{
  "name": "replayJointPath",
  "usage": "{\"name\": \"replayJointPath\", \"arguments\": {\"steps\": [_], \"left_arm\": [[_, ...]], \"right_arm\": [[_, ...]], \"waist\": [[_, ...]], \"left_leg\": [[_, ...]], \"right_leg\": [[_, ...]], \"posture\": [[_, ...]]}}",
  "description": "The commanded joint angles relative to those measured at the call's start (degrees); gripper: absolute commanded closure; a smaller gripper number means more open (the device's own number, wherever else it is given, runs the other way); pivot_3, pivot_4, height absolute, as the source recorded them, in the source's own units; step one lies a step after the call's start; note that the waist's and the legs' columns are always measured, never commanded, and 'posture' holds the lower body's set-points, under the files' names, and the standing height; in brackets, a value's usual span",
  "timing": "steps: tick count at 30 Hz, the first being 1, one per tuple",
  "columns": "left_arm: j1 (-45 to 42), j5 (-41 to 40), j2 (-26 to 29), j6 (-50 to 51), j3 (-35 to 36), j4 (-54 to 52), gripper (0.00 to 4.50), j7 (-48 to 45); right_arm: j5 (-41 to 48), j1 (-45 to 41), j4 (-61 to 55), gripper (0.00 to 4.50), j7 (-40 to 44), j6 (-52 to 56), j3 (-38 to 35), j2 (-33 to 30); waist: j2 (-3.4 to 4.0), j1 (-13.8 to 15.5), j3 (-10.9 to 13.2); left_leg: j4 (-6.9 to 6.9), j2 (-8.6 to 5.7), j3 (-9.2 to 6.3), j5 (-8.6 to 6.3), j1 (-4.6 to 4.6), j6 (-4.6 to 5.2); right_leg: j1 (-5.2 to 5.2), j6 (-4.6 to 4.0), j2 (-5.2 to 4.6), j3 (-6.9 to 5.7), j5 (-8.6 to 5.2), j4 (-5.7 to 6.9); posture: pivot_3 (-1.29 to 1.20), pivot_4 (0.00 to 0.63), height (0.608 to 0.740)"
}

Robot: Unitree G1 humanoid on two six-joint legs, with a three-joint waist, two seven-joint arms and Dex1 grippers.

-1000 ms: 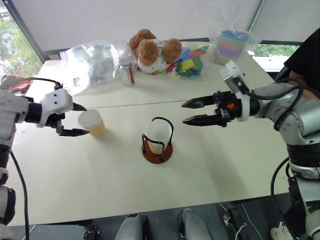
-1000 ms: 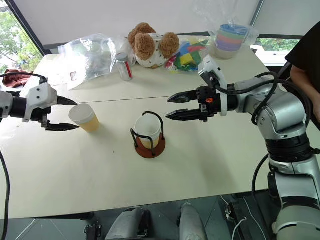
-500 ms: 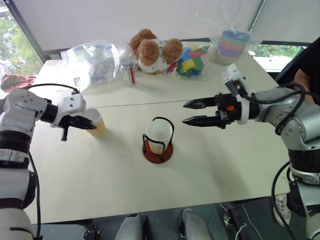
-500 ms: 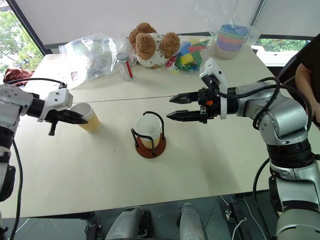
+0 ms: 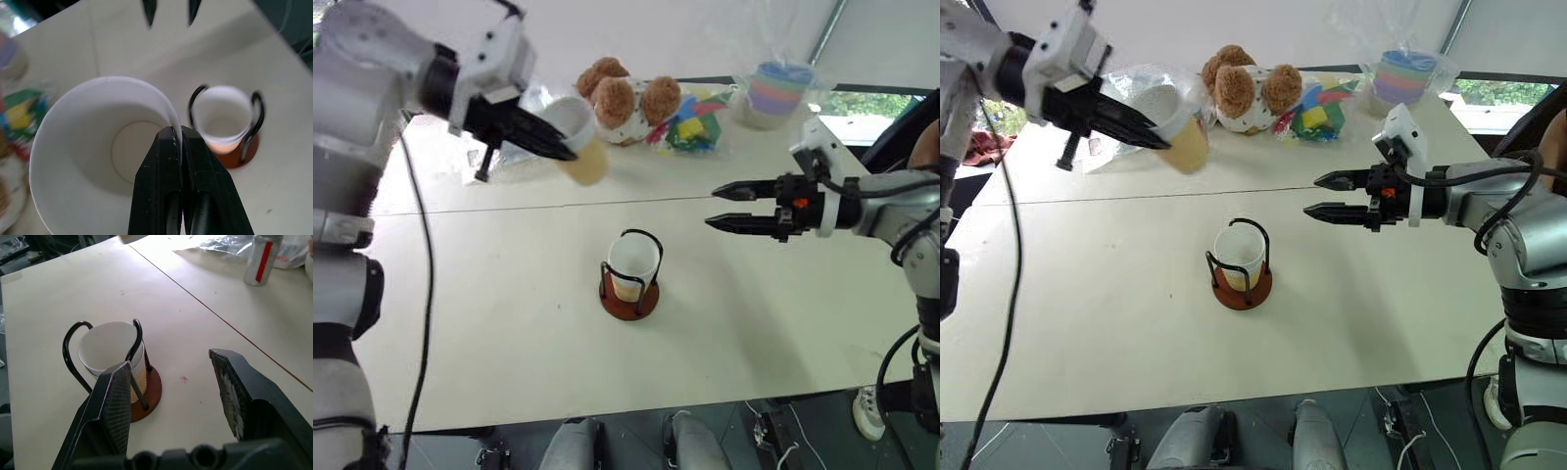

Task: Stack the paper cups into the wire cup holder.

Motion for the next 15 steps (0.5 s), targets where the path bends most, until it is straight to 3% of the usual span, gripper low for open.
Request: {"name": "replayJointPath", "arguments": {"steps": [1, 8, 15], "left_arm": [[-0.61, -6.74, -0.02, -0.17, -4.81, -3.27, 4.47, -0.2], [-1.76, -10.43, -1.95, -4.35, -11.37, -1.77, 4.47, -0.2], [-2.93, -9.01, -4.08, -11.87, -18.13, 2.45, 4.47, -0.2]], "right_arm": [[1.74, 2.34, -4.78, 1.73, -2.61, 1.37, -5.0, -1.26], [9.87, 11.69, -17.74, 1.73, -9.34, 9.58, -14.47, -0.81], [15.59, 16.01, -24.75, 1.73, -15.23, 13.63, -17.28, -0.43]], "waist": [[0.01, -0.05, 0.02], [0.01, 0.32, 0.04], [0.0, 0.47, 0.04]], "left_leg": [[0.0, 0.01, 0.0, 0.0, 0.0, 0.0], [0.03, 0.02, 0.0, 0.01, 0.01, -0.01], [0.08, -0.04, -0.02, 0.01, 0.03, 0.0]], "right_leg": [[-0.02, 0.0, 0.01, 0.0, 0.0, 0.02], [-0.05, -0.01, 0.03, 0.02, 0.0, 0.01], [0.05, -0.01, 0.01, 0.05, 0.0, -0.02]], "posture": [[0.0, 0.15, 0.74], [0.0, 0.15, 0.74], [0.0, 0.15, 0.74]]}}
